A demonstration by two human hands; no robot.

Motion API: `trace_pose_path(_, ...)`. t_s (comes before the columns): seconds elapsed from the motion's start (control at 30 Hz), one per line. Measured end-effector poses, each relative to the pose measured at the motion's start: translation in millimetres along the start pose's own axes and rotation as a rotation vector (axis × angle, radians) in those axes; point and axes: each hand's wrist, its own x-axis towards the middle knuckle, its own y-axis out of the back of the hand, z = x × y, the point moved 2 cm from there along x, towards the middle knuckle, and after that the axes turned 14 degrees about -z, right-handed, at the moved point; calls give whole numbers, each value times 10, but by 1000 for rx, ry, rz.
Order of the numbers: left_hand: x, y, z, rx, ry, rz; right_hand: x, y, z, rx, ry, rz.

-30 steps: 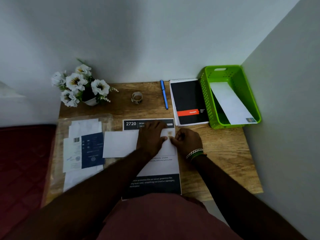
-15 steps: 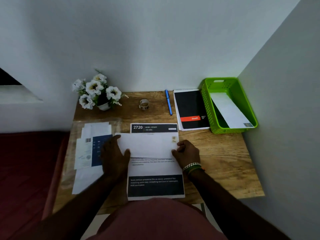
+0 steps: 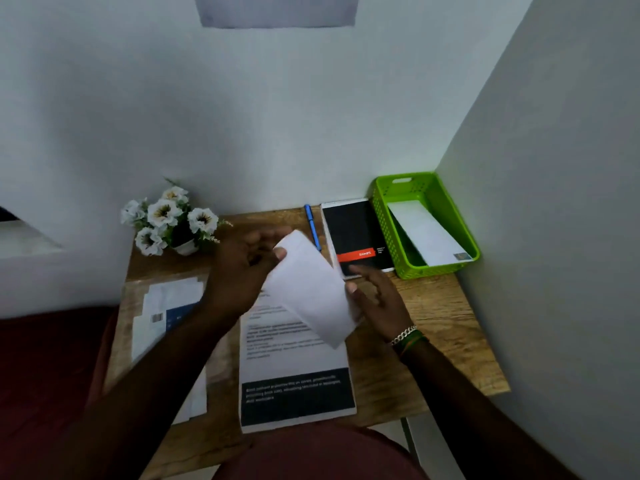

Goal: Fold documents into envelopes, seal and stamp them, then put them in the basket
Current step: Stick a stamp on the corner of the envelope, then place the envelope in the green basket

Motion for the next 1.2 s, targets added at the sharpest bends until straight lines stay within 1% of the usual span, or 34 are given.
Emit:
trace_pose_path(0.03,138,-80,117,-40,-32,-9,-22,78,-36,125,7,-19)
trace_pose_path(0.1,470,-283,368,-90,-98,-2,-87,291,-110,319,4,1)
trace_pose_path(0.2,1013,-645,697,-153,-153,-33,-236,628,-103,415,-21,38)
trace_pose_path(0.23,1222,-794,794,-171,-157,-44,-282,765,-61,432,-25,74)
trace_pose_path(0.3,1632,-1074,868,-217,-126,-31,-324,1028,48,463,-59,200)
trace_pose_path(0.33,1803,-1241,844,-274,-63,-4,-331,1177,131,465,-86,286)
trace_pose_path(0.37,1905,-1412,789,-351,39,13,-322,1320,222,446,-120,371)
trace_pose_path(0.4,1960,-1620,665,-412,151,11,-291,1466,295,403,-151,436)
trace_pose_path(0.43,1938,-1832,533,-421,237,-19,-238,1597,373,341,-198,481)
trace_pose_path(0.47,1889,-2053,356,-411,286,-67,-177,1708,431,279,-236,499)
trace_pose_path(0.53,1720,-2527,58,-348,336,-141,-5,1897,550,159,-316,482)
trace_pose_path(0.6,1532,-2872,-110,-225,328,-180,171,1986,619,7,-426,442)
trace_pose_path(0.63,1453,-2957,-141,-119,311,-170,248,1994,628,-91,-460,418)
trace_pose_path(0.7,1404,-3026,-154,45,277,-141,381,1990,624,-242,-467,374)
trace_pose_path(0.77,1453,-2995,-156,127,257,-145,463,1979,566,-298,-440,369)
trace_pose_path(0.87,1546,-2926,-150,246,232,-190,494,1957,516,-396,-433,353)
trace_pose_path(0.97,1581,-2916,-115,420,183,-247,445,1885,519,-573,-490,279)
trace_pose_path(1.03,1587,-2919,-108,527,168,-281,407,1831,519,-688,-484,265)
trace_pose_path(1.1,1578,-2902,-100,582,140,-311,371,1799,493,-735,-486,246)
trace_pose_path(1.2,1524,-2837,-121,512,96,-334,303,1741,486,-747,-486,235)
